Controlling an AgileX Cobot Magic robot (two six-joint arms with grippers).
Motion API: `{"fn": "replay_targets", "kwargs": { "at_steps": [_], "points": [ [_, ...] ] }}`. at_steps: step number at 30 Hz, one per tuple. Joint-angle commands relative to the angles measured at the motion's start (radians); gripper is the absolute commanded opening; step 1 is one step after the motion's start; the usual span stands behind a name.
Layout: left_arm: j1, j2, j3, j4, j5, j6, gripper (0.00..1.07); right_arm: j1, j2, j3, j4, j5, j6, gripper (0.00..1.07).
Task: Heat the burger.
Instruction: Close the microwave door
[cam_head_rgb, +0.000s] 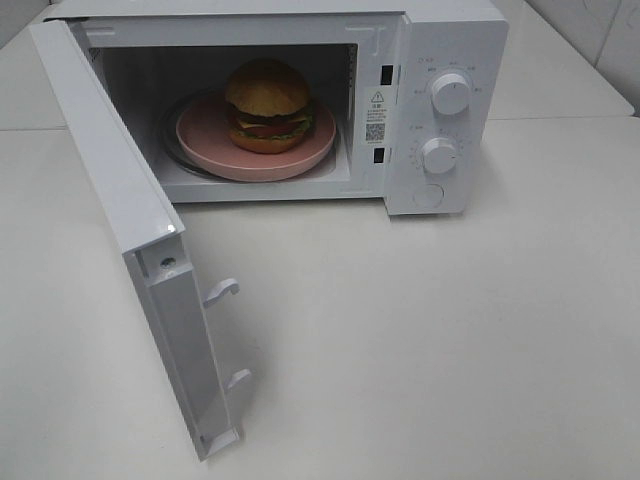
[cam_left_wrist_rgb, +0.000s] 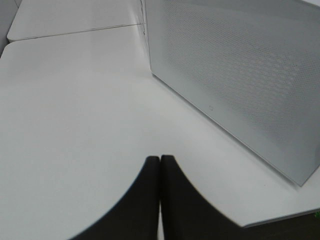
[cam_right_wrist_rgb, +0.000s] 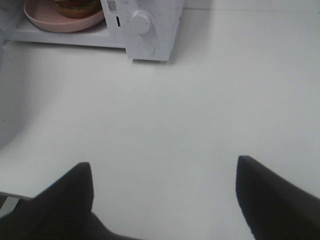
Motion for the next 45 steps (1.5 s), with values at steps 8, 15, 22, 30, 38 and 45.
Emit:
{"fn": "replay_targets", "kwargs": {
  "at_steps": [8,15,22,30,38,45],
  "points": [
    [0.005,0.019,0.000,-0.065,-0.022,0.001,0.00,-0.001,-0.021,0.018,0.029,-0.045,-0.045,0.74],
    [0.005,0.123,-0.001,-0.077,-0.025,0.004,0.00,-0.001,-0.022,0.018,0.029,-0.045,-0.045,0.74],
    [0.005,0.201,-0.020,-0.176,-0.144,0.126,0.00,-0.001,-0.022,0.018,0.029,-0.045,-0.045,0.74],
    [0.005,0.347,-0.019,-0.257,-0.327,0.291,0.00,-0.001,-0.022,0.018,0.029,-0.045,-0.045,0.74],
    [0.005,0.584,-0.019,-0.307,-0.459,0.322,0.00,-0.001,-0.022,0.018,0.029,-0.045,-0.045,0.74],
    [0.005,0.787,-0.019,-0.507,-0.572,0.567,0.00,-0.001,-0.022,0.018,0.029,-0.045,-0.045,0.74]
  ]
}}
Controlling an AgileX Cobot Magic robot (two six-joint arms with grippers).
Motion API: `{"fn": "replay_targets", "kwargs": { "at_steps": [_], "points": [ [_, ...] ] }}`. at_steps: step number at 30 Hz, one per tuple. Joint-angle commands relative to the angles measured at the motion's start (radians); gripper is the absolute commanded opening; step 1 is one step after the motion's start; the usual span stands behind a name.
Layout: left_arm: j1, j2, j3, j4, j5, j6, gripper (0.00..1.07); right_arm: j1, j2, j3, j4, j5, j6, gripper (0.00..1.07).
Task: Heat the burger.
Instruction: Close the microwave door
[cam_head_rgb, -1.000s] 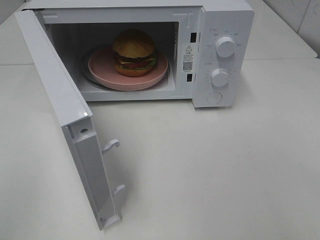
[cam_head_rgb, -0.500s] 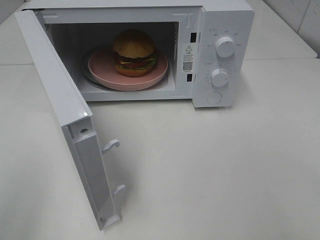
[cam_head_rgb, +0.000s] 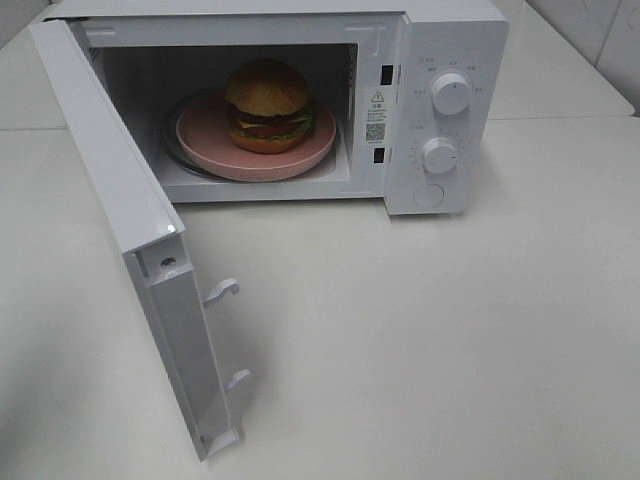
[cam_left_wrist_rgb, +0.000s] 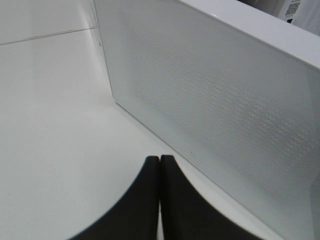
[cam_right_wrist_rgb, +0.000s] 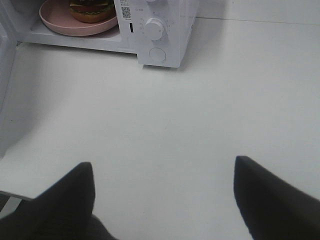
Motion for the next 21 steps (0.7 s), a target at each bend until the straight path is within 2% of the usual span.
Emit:
{"fn": "replay_targets", "kwargs": {
  "at_steps": [1,2,3,4,5,6,7,8,9,10,11,12,13,14,15,16,17,18,19,21],
  "points": [
    [0.005,0.086,-0.006,-0.142,-0.072,0.141,0.00,-0.001,-0.022,0.000,0.000,-0.011,-0.012,0.74],
    [0.005,0.134,-0.006,-0.219,-0.094,0.211,0.00,-0.001,-0.022,0.000,0.000,-0.011,-0.012,0.74],
    [0.005,0.134,-0.006,-0.219,-0.094,0.211,0.00,-0.001,-0.022,0.000,0.000,-0.011,-0.012,0.74],
    [0.005,0.182,-0.006,-0.294,-0.107,0.285,0.00,-0.001,-0.022,0.000,0.000,-0.011,-0.012,0.74],
    [0.005,0.206,-0.006,-0.334,-0.113,0.322,0.00,-0.001,-0.022,0.000,0.000,-0.011,-0.012,0.74],
    [0.005,0.206,-0.006,-0.334,-0.113,0.322,0.00,-0.001,-0.022,0.000,0.000,-0.011,-0.012,0.74],
    [0.005,0.244,-0.006,-0.413,-0.119,0.391,0.00,-0.001,-0.022,0.000,0.000,-0.011,-0.012,0.74],
    [0.005,0.259,-0.006,-0.444,-0.119,0.424,0.00,-0.001,-0.022,0.000,0.000,-0.011,-0.012,0.74],
    [0.005,0.259,-0.006,-0.444,-0.119,0.424,0.00,-0.001,-0.022,0.000,0.000,-0.011,-0.012,0.74],
    [0.005,0.296,-0.006,-0.524,-0.119,0.510,0.00,-0.001,-0.022,0.000,0.000,-0.011,-0.012,0.74],
    [0.005,0.296,-0.006,-0.524,-0.119,0.510,0.00,-0.001,-0.022,0.000,0.000,-0.011,-0.012,0.74],
    [0.005,0.328,-0.006,-0.591,-0.118,0.590,0.00,-0.001,-0.022,0.000,0.000,-0.011,-0.012,0.74],
    [0.005,0.339,-0.006,-0.627,-0.118,0.622,0.00,-0.001,-0.022,0.000,0.000,-0.011,-0.012,0.74],
    [0.005,0.339,-0.006,-0.627,-0.118,0.622,0.00,-0.001,-0.022,0.000,0.000,-0.011,-0.012,0.74],
    [0.005,0.365,-0.006,-0.694,-0.118,0.692,0.00,-0.001,-0.022,0.000,0.000,-0.011,-0.012,0.74],
    [0.005,0.374,-0.006,-0.719,-0.118,0.719,0.00,-0.001,-0.022,0.000,0.000,-0.011,-0.012,0.74],
    [0.005,0.374,-0.006,-0.719,-0.118,0.719,0.00,-0.001,-0.022,0.000,0.000,-0.011,-0.012,0.74],
    [-0.001,0.393,-0.006,-0.772,-0.119,0.784,0.00,-0.001,-0.022,0.000,0.000,-0.011,-0.012,0.74],
    [-0.001,0.393,-0.006,-0.772,-0.119,0.784,0.00,-0.001,-0.022,0.000,0.000,-0.011,-0.012,0.74],
    [-0.033,0.429,-0.010,-0.854,-0.130,0.899,0.00,-0.001,-0.022,0.000,0.000,-0.011,-0.012,0.74]
  ]
}}
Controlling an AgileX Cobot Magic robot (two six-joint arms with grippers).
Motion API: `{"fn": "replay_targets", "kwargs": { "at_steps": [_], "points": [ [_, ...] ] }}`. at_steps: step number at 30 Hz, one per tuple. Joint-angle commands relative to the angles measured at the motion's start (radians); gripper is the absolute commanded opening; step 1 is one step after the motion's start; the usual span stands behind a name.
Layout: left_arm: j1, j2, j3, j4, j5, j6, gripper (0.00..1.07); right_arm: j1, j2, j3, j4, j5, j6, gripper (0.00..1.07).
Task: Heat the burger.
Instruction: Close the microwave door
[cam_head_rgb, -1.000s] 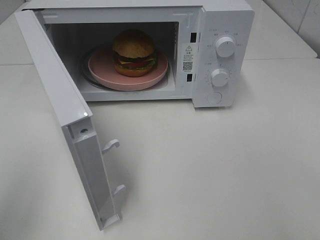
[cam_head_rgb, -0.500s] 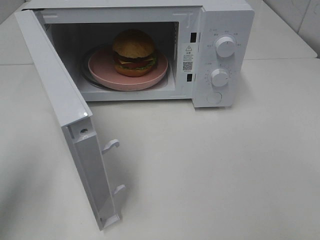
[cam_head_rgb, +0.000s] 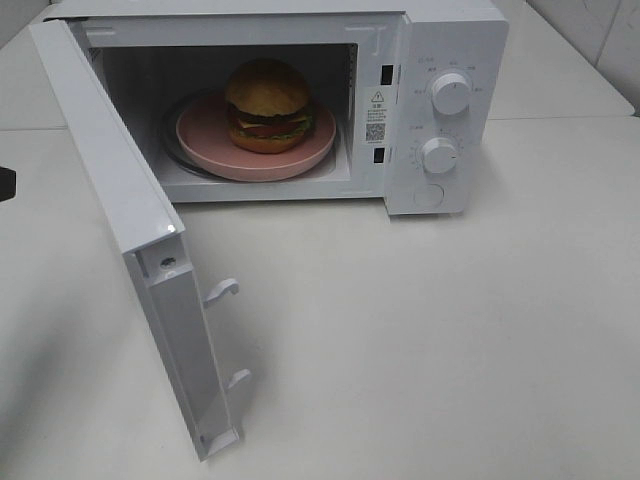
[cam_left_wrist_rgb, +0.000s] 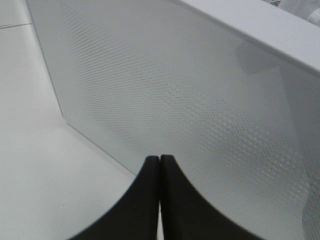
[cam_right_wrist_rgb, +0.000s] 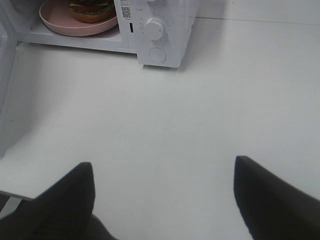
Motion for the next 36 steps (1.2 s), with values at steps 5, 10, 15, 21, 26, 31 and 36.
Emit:
{"fn": "replay_targets", "kwargs": {
  "at_steps": [5,10,15,21,26,31,36],
  "points": [
    [-0.070,0.059,-0.023,-0.133,-0.060,0.134,0.00,-0.001,-0.022,0.000,0.000,-0.011,-0.012,0.73],
    [-0.128,0.122,-0.057,-0.156,-0.135,0.133,0.00,-0.001,-0.022,0.000,0.000,-0.011,-0.012,0.73],
    [-0.167,0.199,-0.109,-0.155,-0.133,0.133,0.00,-0.001,-0.022,0.000,0.000,-0.011,-0.012,0.73],
    [-0.213,0.290,-0.191,-0.156,-0.133,0.132,0.00,-0.001,-0.022,0.000,0.000,-0.011,-0.012,0.73],
    [-0.257,0.356,-0.256,-0.156,-0.135,0.132,0.00,-0.001,-0.022,0.000,0.000,-0.011,-0.012,0.73],
    [-0.296,0.421,-0.322,-0.156,-0.136,0.132,0.00,-0.001,-0.022,0.000,0.000,-0.011,-0.012,0.73],
    [-0.333,0.483,-0.390,-0.156,-0.136,0.132,0.00,-0.001,-0.022,0.000,0.000,-0.011,-0.012,0.73]
  ]
}}
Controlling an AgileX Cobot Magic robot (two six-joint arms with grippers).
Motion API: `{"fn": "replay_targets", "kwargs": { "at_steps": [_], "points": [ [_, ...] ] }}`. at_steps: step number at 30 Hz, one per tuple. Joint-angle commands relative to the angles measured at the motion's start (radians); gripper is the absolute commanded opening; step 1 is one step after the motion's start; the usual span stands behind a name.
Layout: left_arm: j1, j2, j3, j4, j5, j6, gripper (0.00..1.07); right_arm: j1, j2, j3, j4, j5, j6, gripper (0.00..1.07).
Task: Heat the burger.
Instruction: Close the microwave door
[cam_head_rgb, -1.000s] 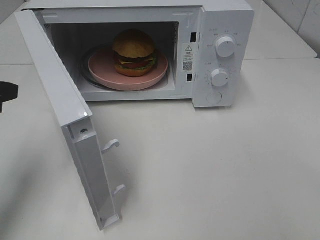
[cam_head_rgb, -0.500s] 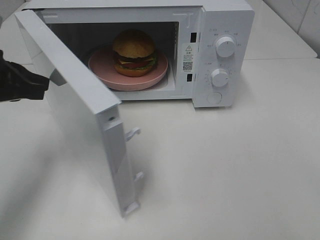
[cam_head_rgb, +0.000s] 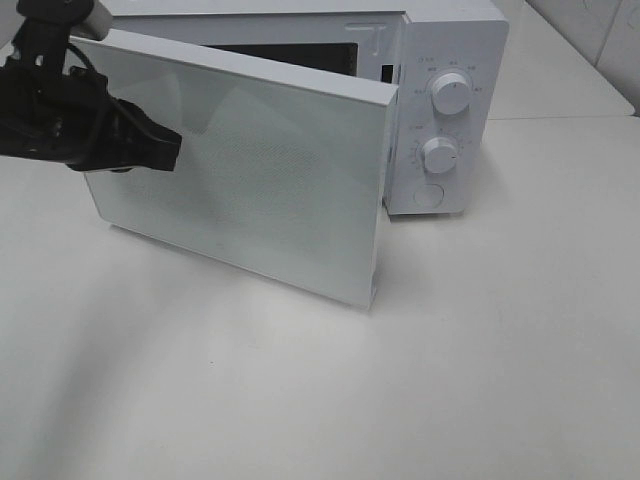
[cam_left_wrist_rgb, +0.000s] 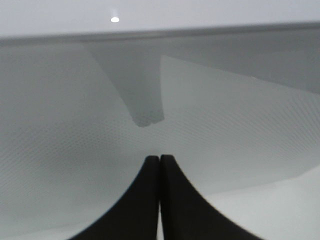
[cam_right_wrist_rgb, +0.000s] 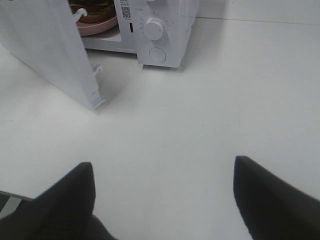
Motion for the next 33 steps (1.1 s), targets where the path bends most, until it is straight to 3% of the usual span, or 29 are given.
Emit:
{"fn": "replay_targets", "kwargs": {
  "at_steps": [1,21,33],
  "points": [
    [-0.038,0.048,-0.063,-0.009,0.006,0.000,0.00,-0.001,-0.022,0.000,0.000,-0.011,-0.012,0.73],
    [-0.188,0.277,-0.333,-0.009,-0.126,0.000,0.00,-0.001,-0.022,0.000,0.000,-0.011,-0.012,0.73],
    [-0.233,0.392,-0.492,-0.008,-0.121,-0.003,0.00,-0.001,-0.022,0.000,0.000,-0.011,-0.012,0.73]
  ]
}}
